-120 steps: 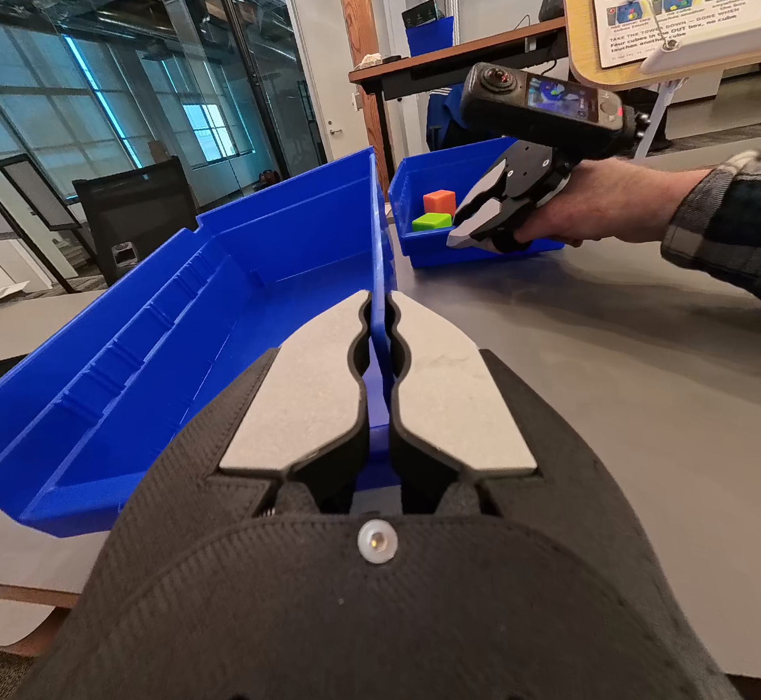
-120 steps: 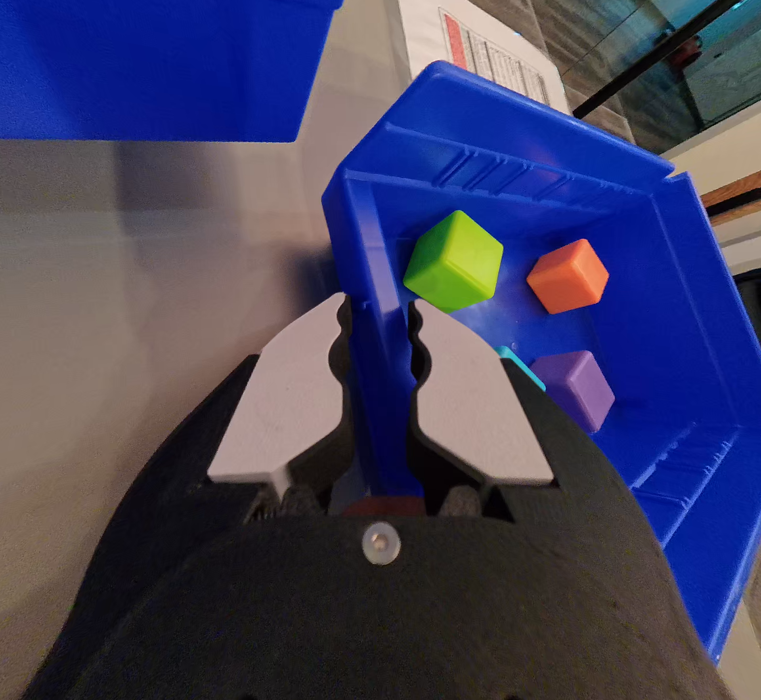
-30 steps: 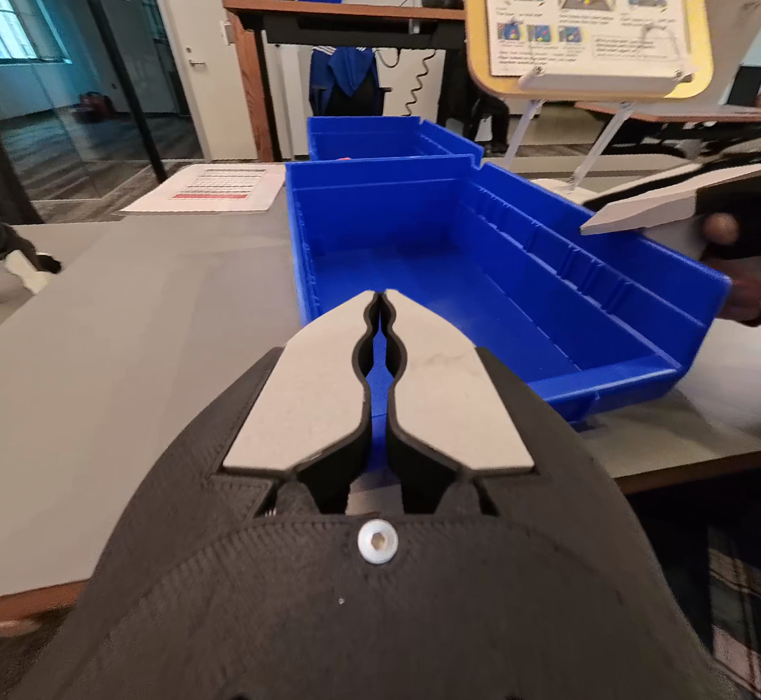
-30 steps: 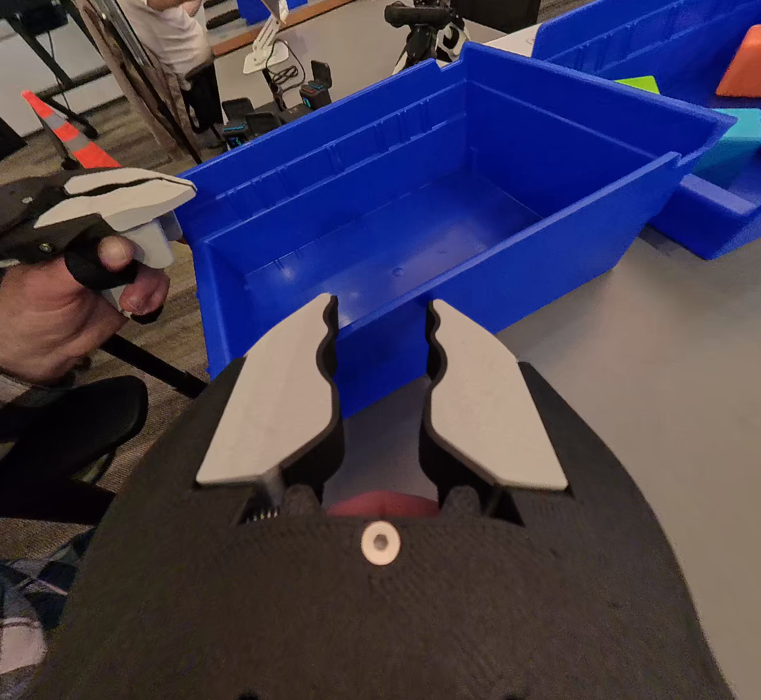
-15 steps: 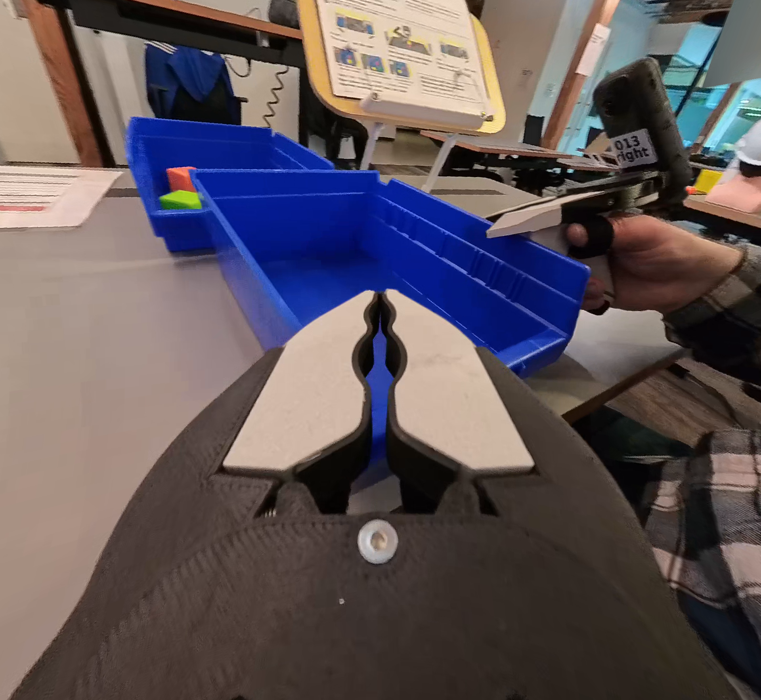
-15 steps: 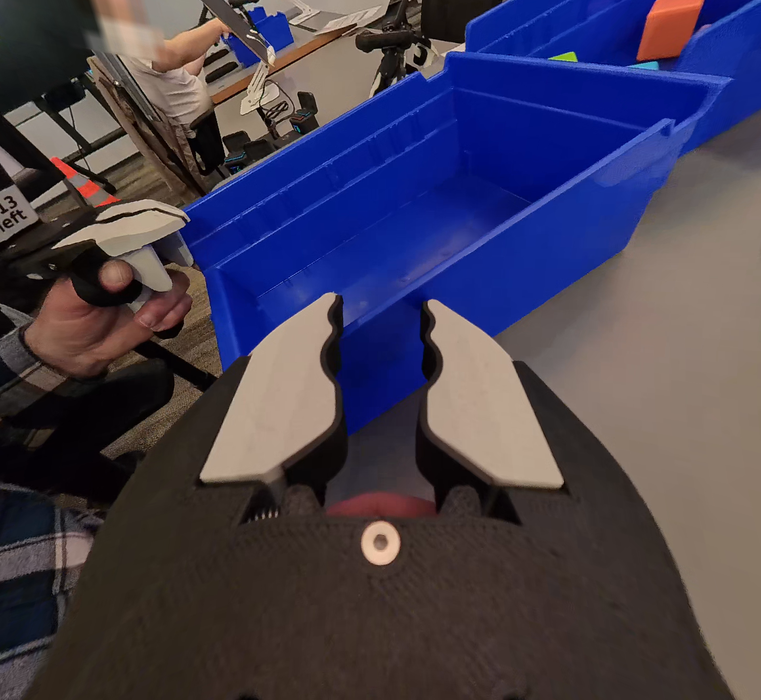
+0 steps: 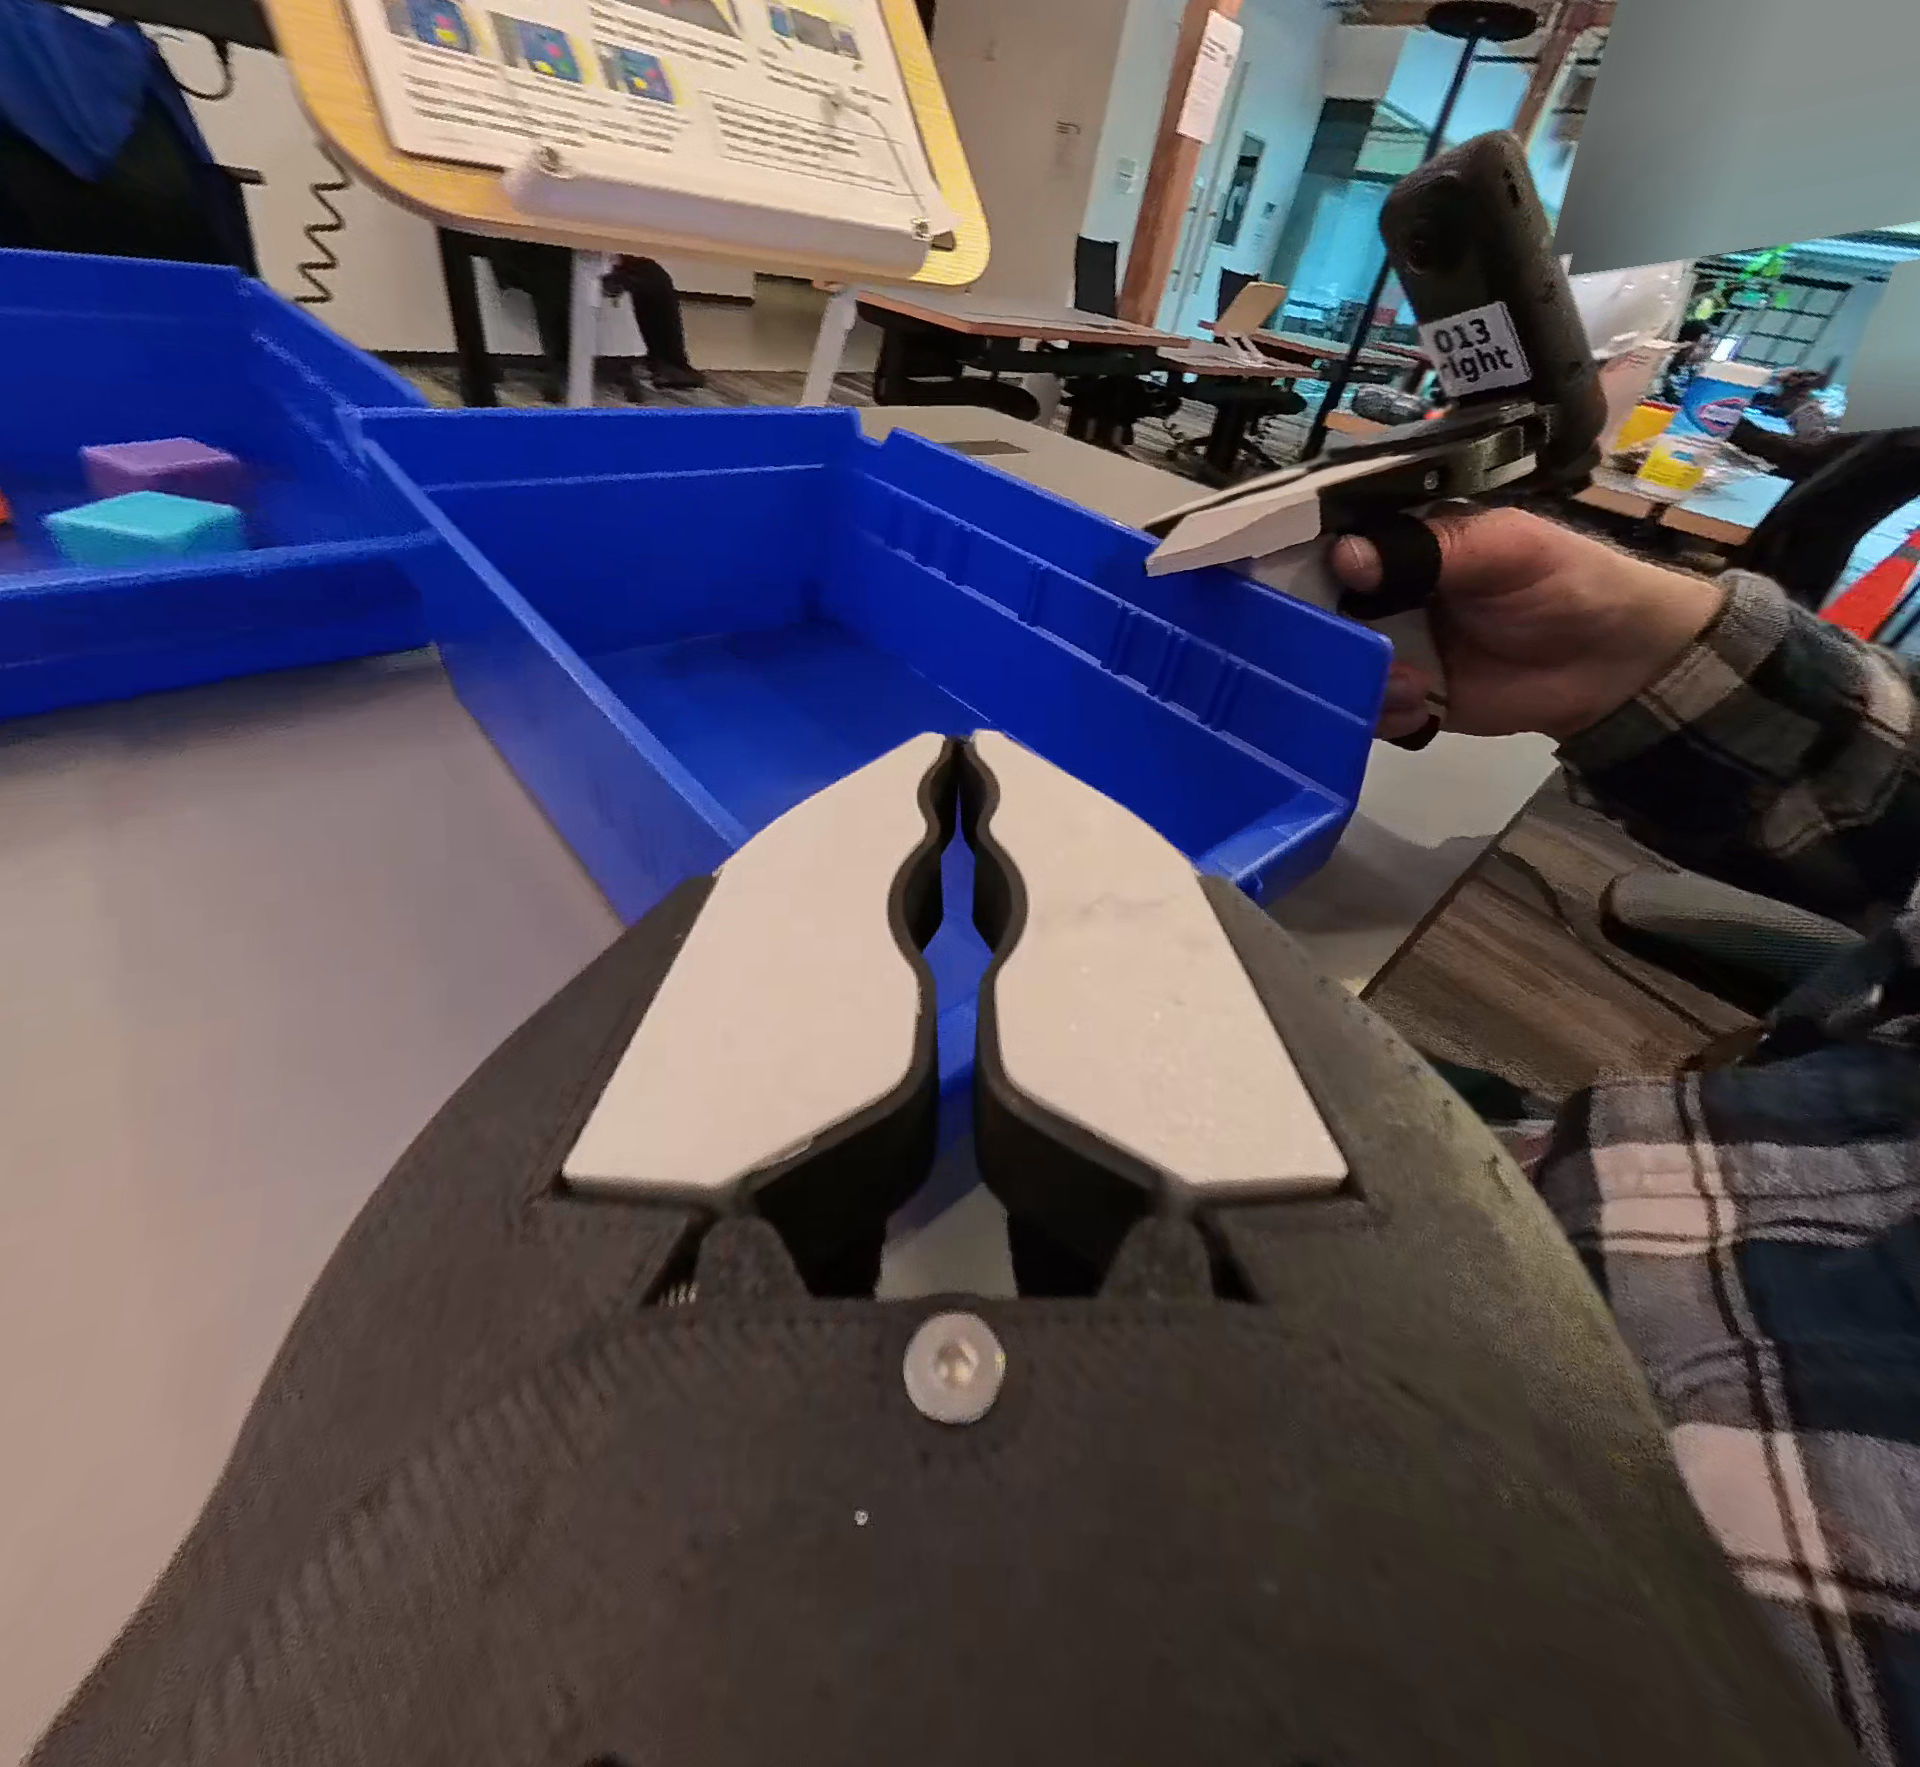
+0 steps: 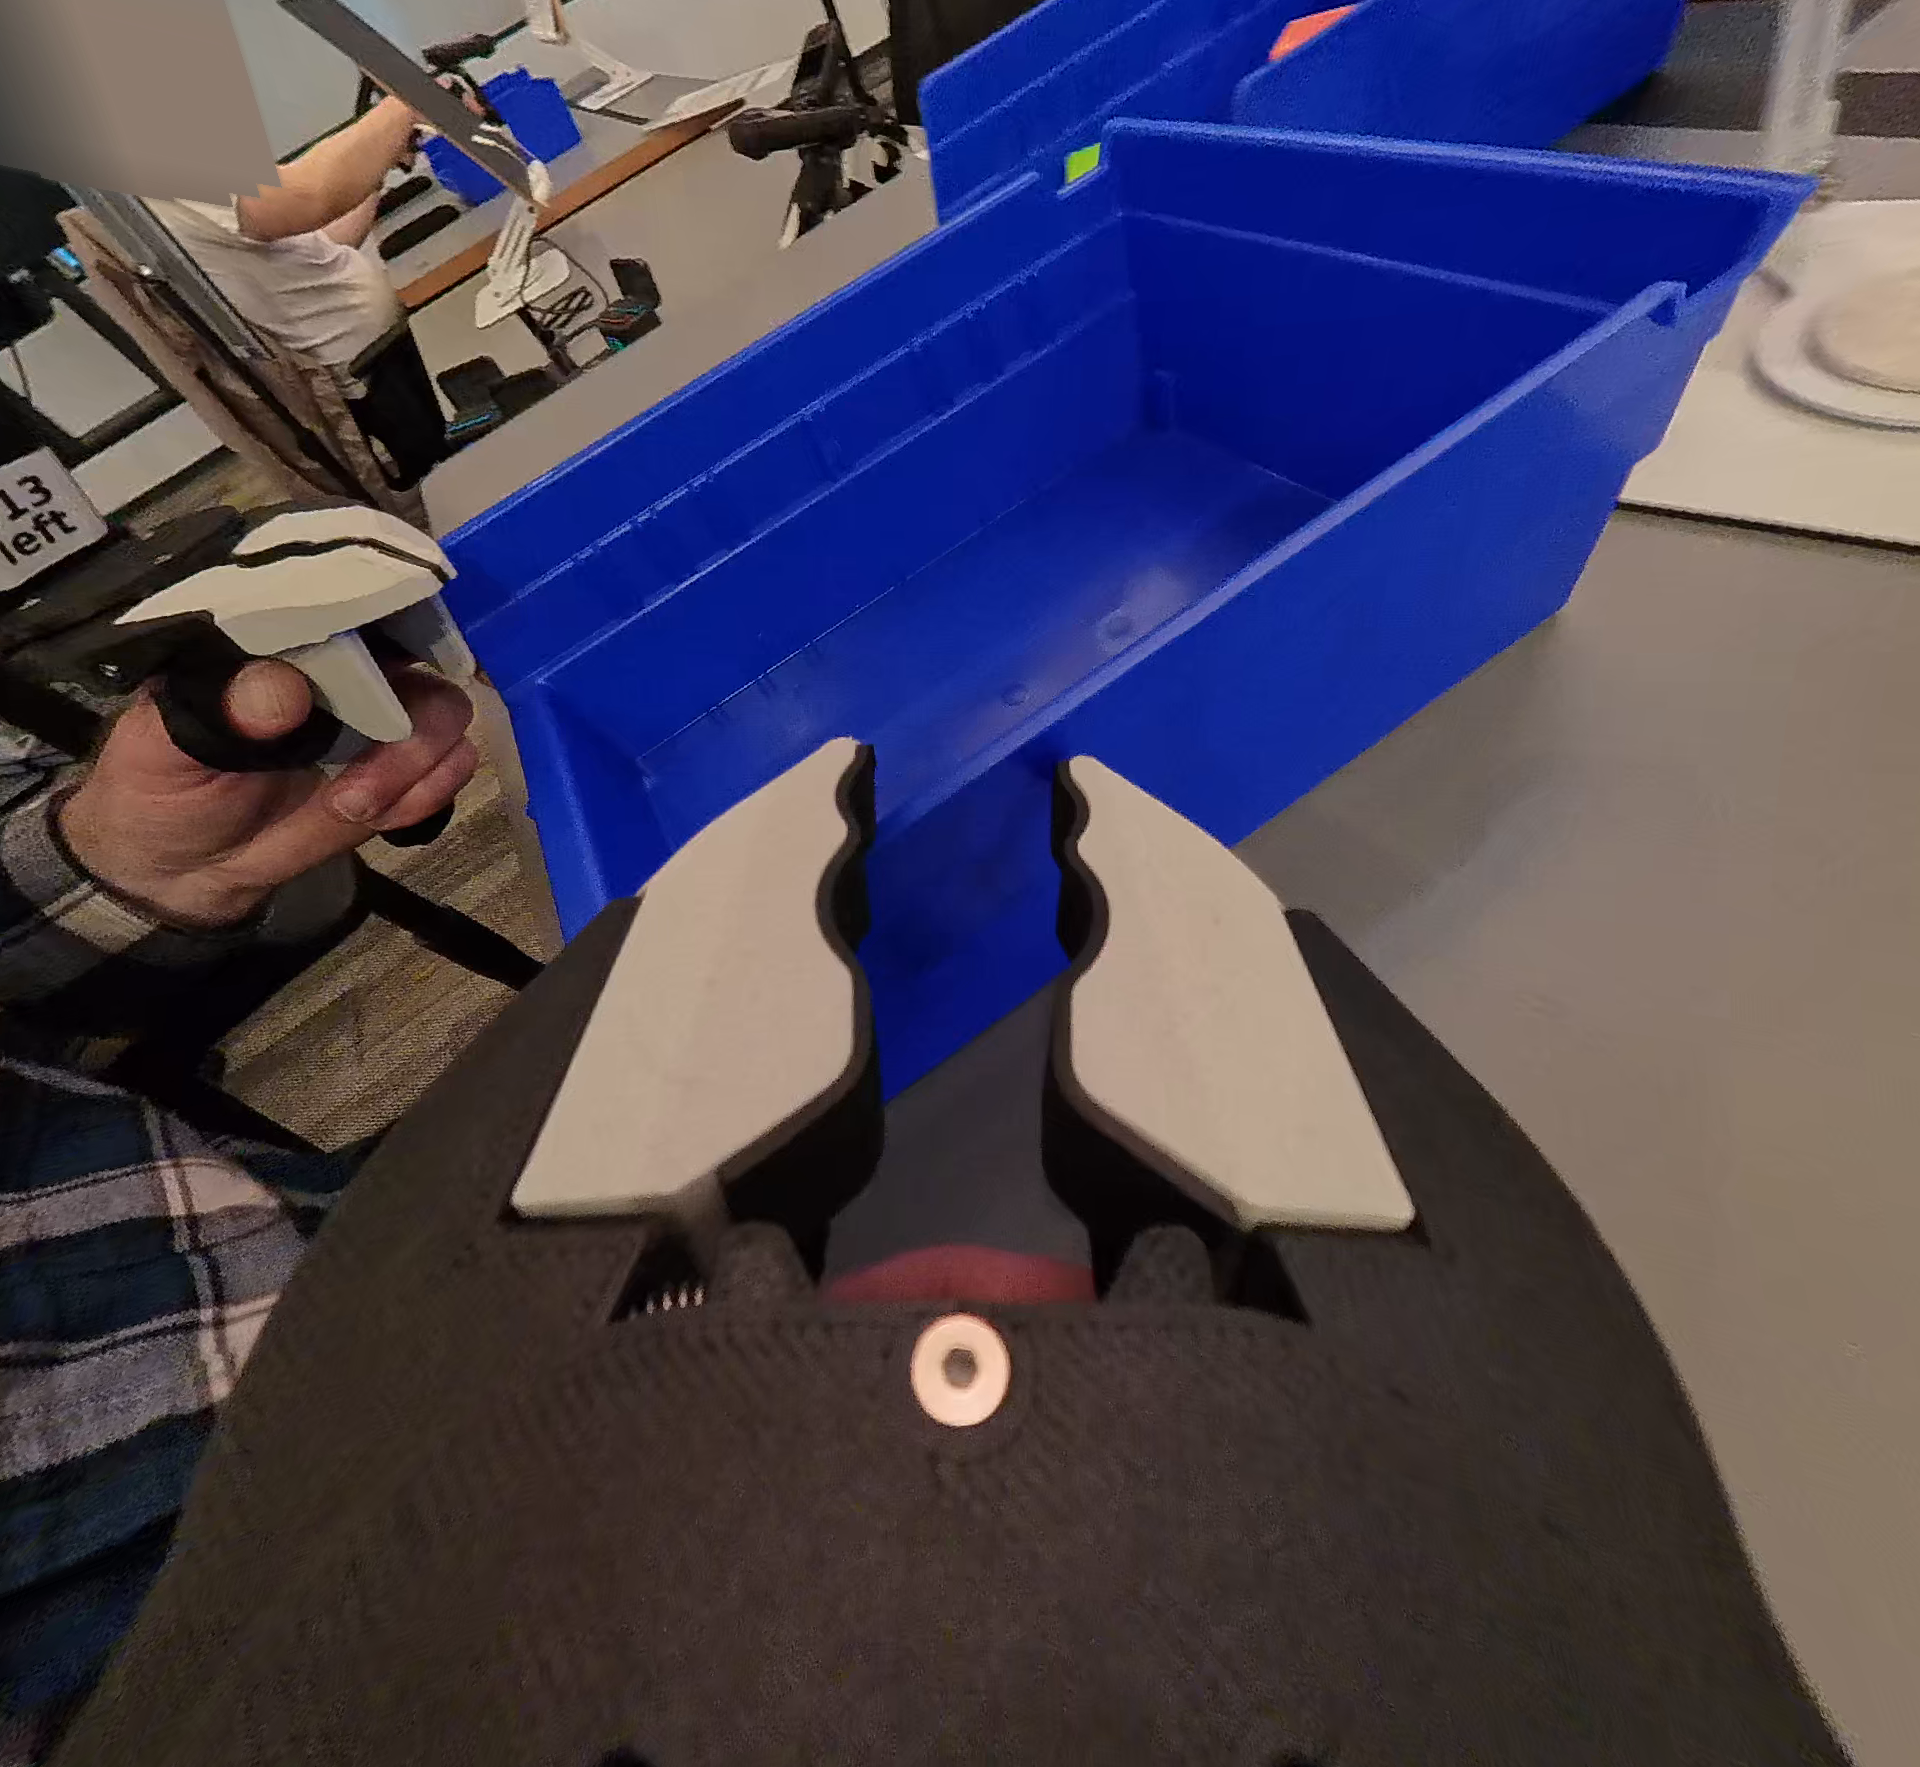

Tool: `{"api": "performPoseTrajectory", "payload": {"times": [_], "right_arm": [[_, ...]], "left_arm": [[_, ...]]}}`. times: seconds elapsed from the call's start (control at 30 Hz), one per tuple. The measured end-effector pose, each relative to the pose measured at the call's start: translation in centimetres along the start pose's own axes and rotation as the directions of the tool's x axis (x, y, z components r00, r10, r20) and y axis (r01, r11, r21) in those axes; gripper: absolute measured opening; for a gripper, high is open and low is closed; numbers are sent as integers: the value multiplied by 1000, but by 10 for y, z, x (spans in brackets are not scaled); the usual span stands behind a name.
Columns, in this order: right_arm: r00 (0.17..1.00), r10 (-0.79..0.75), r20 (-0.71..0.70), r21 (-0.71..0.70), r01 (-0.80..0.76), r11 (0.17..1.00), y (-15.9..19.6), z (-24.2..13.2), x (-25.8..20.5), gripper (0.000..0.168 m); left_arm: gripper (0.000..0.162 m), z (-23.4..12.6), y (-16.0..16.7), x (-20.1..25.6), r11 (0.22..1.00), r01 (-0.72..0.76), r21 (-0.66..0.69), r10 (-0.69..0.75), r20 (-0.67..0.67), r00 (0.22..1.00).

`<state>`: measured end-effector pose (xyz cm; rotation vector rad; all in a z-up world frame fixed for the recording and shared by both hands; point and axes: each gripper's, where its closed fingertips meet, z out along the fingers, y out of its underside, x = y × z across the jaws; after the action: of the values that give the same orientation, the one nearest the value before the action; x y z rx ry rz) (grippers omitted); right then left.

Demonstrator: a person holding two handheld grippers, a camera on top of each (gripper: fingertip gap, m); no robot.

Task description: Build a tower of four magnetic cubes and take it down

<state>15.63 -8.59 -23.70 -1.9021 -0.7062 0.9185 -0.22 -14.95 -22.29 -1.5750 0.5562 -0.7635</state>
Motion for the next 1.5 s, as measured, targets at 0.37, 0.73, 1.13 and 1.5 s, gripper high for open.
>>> {"api": "performPoseTrajectory", "payload": {"times": [0.37, 0.73, 1.13, 1.5], "right_arm": [[998, -14, -62, 0, 14, 1000, 3, -29, 23, 33], [991, -63, -115, -9, 62, 998, 3, -32, 24, 33], [985, -87, -148, -89, 74, 993, 19, -35, -8, 55], [964, -143, -224, -112, 120, 986, 29, -39, -13, 55]], "left_arm": [[1, 24, -10, -10, 1000, -28, 8, 27, 118, 993], [9, 26, -1, -38, 987, -75, -141, 107, 234, 966], [25, 29, 21, -33, 955, -9, -297, 63, 173, 983], [14, 43, 24, -34, 950, -61, -307, 118, 170, 978]]}}
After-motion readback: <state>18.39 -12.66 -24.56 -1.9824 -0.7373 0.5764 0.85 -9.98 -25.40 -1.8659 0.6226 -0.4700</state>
